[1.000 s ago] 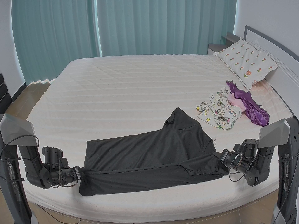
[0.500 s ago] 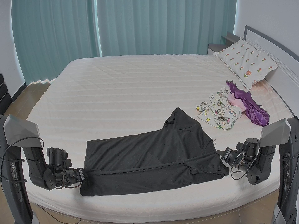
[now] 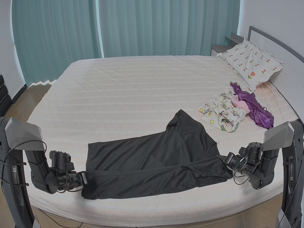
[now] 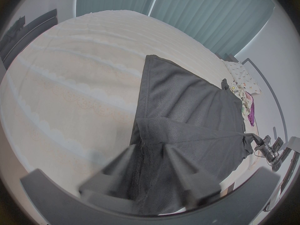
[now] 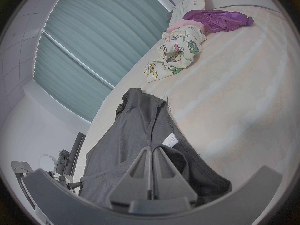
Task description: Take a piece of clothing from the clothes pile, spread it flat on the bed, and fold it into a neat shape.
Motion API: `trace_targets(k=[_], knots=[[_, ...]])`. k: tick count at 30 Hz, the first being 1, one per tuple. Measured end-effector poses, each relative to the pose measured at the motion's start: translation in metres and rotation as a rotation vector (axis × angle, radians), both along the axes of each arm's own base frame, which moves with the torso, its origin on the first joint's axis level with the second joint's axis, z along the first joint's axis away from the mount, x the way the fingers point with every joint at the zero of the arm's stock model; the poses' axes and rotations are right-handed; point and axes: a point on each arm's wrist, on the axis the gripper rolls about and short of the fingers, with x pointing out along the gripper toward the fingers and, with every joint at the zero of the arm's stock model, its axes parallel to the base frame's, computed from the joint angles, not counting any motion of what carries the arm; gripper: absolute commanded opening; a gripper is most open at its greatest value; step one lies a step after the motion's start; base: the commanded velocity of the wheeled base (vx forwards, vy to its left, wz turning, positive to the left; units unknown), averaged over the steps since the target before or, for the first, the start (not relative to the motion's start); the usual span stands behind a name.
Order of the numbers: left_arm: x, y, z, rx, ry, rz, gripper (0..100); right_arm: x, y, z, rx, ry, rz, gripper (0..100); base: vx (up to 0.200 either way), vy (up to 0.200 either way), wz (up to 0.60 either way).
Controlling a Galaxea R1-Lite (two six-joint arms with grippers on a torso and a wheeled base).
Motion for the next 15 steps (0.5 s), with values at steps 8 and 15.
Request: trace_targets(k=[8, 15], knots=[[0.0, 0.0, 0.0, 0.0, 0.0, 0.003, 100, -0.002, 0.0, -0.004, -0.001, 0.014, 0.0, 100, 0.0, 0.0, 0.0], [0.004, 0.006, 0.012, -0.048, -0.033, 0.067, 100, -0.001, -0.009, 0.002, 0.006, 0.003, -0.031, 100, 0.0, 0.0, 0.0]])
